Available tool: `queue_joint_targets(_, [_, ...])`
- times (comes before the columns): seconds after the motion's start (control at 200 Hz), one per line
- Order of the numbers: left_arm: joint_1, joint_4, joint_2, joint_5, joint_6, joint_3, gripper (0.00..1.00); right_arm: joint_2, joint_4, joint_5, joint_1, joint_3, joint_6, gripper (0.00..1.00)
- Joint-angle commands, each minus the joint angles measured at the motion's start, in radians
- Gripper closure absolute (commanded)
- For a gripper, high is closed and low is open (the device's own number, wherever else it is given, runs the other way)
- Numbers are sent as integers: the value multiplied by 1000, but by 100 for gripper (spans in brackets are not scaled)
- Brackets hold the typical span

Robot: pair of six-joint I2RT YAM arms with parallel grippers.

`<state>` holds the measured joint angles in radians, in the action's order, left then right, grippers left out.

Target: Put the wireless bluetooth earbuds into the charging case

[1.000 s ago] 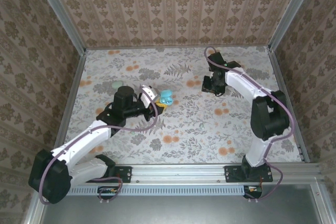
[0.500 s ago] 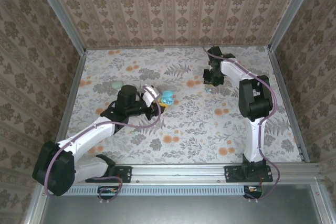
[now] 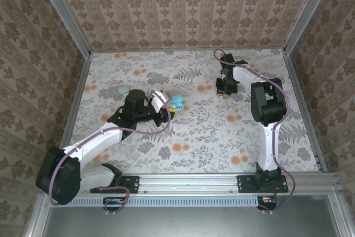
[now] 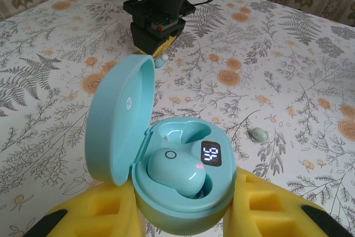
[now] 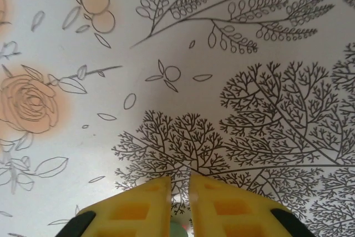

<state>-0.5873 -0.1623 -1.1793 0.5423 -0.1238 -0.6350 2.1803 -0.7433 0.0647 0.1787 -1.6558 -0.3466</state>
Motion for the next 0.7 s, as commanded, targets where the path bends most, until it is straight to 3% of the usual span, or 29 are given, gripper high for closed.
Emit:
queue_joint_targets(0.0, [7,-2,43,16,17,1,100,-44,-20,18,-1,68,-8,83])
queue_joint_targets(0.33, [6,10,81,14,30,10,100,-227,70,78,19,291,-72,82])
queue_joint_targets(0.695, [5,36,130,2,33,29,100,-302,73,247,-9,306,-57,82])
